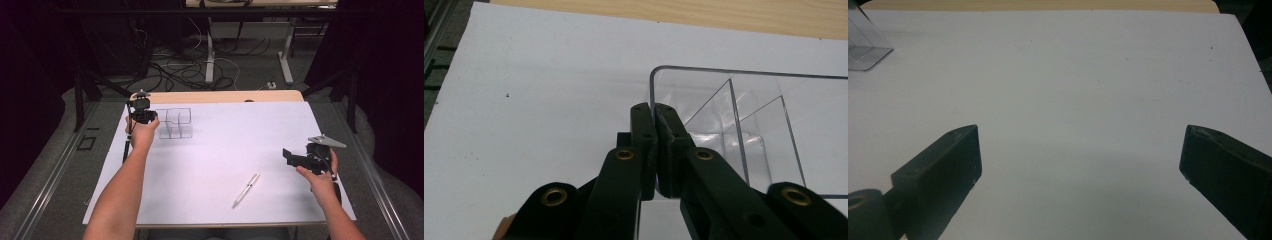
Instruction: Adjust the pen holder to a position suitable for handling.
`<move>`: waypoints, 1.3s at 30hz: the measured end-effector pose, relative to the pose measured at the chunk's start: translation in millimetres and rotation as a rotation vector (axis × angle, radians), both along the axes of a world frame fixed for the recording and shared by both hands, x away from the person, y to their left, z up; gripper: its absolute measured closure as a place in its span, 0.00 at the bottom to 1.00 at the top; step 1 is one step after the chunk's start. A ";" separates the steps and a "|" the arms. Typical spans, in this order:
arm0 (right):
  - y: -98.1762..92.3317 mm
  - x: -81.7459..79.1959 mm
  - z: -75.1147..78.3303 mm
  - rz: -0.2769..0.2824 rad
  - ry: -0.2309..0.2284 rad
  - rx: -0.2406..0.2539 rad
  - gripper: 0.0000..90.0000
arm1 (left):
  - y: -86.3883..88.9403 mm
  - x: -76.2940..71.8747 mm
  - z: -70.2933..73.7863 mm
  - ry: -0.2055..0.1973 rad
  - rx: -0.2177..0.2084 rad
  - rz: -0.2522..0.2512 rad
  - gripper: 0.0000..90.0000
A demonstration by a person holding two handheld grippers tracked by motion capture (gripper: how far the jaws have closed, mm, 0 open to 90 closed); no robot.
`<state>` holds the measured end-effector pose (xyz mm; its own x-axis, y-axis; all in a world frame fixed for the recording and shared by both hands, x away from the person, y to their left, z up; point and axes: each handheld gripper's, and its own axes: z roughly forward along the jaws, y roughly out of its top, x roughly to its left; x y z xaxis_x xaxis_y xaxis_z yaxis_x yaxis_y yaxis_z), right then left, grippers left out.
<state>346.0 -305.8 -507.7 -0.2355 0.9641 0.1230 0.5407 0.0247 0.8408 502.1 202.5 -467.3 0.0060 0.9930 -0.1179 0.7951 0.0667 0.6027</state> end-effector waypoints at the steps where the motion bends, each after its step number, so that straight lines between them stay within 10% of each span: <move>1: 0.4 -0.1 0.0 -0.003 0.003 0.003 0.03 | -0.9 -0.4 0.3 0.000 0.000 0.000 0.98; 39: 3.8 -0.8 -0.1 0.010 0.000 0.001 0.03 | -77.8 -33.2 7.4 -0.007 -0.005 -0.068 0.98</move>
<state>345.2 -302.0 -507.9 -0.2454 0.9615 0.1239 0.5400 0.0294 0.8411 468.9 124.7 -459.9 0.0746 0.9896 -0.1230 0.7936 0.0157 0.6082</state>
